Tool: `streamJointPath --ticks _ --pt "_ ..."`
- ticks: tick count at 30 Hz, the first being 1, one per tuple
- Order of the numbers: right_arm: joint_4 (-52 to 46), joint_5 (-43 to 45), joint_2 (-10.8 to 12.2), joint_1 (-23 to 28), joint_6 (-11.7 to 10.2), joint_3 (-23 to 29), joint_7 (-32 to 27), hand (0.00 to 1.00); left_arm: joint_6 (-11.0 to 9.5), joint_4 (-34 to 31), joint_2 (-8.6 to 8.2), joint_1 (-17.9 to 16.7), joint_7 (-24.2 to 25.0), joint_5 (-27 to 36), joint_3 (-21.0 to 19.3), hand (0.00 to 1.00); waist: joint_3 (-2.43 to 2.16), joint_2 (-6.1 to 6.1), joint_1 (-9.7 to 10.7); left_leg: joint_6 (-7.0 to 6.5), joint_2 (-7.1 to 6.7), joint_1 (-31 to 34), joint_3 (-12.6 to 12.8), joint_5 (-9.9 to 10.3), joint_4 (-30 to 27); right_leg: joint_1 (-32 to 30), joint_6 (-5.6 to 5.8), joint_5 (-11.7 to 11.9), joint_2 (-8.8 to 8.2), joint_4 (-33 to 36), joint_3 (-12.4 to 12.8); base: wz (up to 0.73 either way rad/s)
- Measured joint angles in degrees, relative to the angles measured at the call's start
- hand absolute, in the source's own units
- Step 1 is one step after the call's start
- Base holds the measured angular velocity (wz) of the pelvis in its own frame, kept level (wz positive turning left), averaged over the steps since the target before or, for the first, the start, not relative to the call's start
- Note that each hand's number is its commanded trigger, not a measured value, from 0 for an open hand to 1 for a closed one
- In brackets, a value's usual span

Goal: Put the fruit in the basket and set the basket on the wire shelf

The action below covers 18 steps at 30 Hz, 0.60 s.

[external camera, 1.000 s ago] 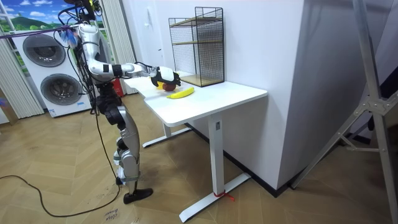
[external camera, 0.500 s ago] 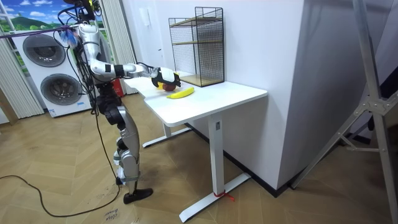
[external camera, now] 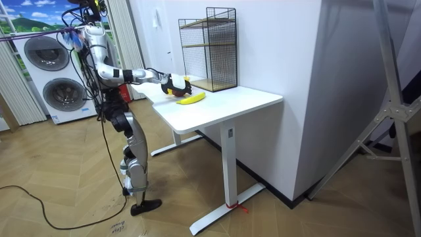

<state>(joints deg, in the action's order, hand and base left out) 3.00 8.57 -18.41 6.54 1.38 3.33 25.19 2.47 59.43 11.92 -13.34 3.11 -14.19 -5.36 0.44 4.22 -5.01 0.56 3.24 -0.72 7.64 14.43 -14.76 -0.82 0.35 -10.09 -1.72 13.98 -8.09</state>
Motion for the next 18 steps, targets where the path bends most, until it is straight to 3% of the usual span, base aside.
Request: streamJointPath --ticks 4,5,6,7,8,18 --pt "0.79 0.69 0.01 -0.35 -0.02 0.00 0.00 0.00 0.15 0.66 -0.05 -0.24 -0.02 -0.03 0.00 0.00 0.05 -0.07 -0.01 0.00 0.01 0.04 -0.01 0.00 0.15 0.02 0.00 0.00 0.00 0.00 -0.04 0.00" --pt "0.79 0.92 0.01 -0.37 -0.02 -0.01 0.00 0.31 0.15 0.80 -0.08 -0.23 -0.04 -0.03 0.00 0.00 0.05 -0.06 -0.06 0.00 0.01 0.04 -0.02 0.00 0.16 0.02 0.00 0.00 0.00 -0.01 -0.03 0.00" --pt "0.79 0.94 0.01 -0.37 -0.02 -0.01 0.00 0.51 0.16 0.85 -0.10 -0.25 -0.04 -0.04 0.00 0.00 0.05 -0.07 -0.12 0.00 0.01 0.04 -0.02 0.00 0.15 0.02 0.00 0.00 0.00 -0.03 -0.03 0.00" --pt "0.79 0.94 0.01 -0.39 -0.02 -0.01 0.00 0.88 0.19 0.96 -0.13 -0.28 -0.04 -0.04 0.00 0.00 0.06 -0.08 -0.13 0.00 0.00 0.03 -0.02 0.00 0.11 0.02 0.00 0.00 0.00 -0.06 -0.03 0.00" --pt "0.79 0.93 0.01 -0.39 -0.02 -0.01 0.00 1.00 0.22 0.98 -0.13 -0.30 -0.04 -0.04 0.00 0.00 0.04 -0.05 -0.12 0.00 0.00 0.03 -0.02 0.00 0.07 0.02 0.00 0.00 0.00 -0.07 -0.03 0.00" --pt "2.68 1.86 -0.12 -2.64 -0.03 0.15 -2.66 1.00 1.22 0.97 -0.13 -0.21 0.03 -0.03 0.01 0.00 -0.16 0.27 0.04 0.00 0.01 0.14 -0.15 0.00 0.06 0.04 0.00 0.00 -0.02 -0.31 -0.37 0.01"
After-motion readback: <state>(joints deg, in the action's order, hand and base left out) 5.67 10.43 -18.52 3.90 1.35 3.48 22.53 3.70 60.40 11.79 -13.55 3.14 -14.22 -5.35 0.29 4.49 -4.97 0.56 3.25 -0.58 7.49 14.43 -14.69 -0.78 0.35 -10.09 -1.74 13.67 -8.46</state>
